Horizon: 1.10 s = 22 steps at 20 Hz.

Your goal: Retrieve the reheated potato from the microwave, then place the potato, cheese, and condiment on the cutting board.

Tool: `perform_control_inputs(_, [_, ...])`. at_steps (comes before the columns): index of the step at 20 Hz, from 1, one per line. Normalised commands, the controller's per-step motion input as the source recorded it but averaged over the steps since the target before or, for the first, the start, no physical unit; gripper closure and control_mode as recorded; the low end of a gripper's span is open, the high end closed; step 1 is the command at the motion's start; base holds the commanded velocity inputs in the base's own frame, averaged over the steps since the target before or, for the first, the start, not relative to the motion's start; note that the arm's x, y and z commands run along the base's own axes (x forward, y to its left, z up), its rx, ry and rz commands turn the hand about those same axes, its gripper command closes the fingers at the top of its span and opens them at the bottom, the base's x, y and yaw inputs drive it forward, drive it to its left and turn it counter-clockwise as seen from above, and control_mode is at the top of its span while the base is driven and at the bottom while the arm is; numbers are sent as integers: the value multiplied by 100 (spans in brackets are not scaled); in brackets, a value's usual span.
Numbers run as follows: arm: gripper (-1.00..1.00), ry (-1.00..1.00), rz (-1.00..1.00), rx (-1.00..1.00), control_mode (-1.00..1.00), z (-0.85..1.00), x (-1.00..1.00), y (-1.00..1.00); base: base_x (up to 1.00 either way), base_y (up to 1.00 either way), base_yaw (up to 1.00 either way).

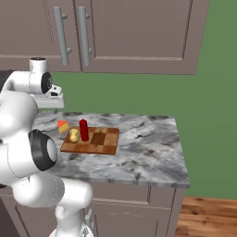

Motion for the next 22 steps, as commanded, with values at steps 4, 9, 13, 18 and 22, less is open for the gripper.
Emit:
perform_control_inputs(4, [-100,0,-17,0,-100,-31,39,17,0,0,0])
perform_control_inputs(9, [-100,-5,-16,-1,-100,-33,17,10,0,0,0])
perform_control_inputs(13, [-100,-1,-17,-2,-100,-35,15,3,0,0,0])
perform_control_inputs(18, [-100,0,-18,-2,-100,-33,30,2,0,0,0])
perform_control_inputs(22, [-100,0,-16,0,-100,-24,30,23,0,0,0])
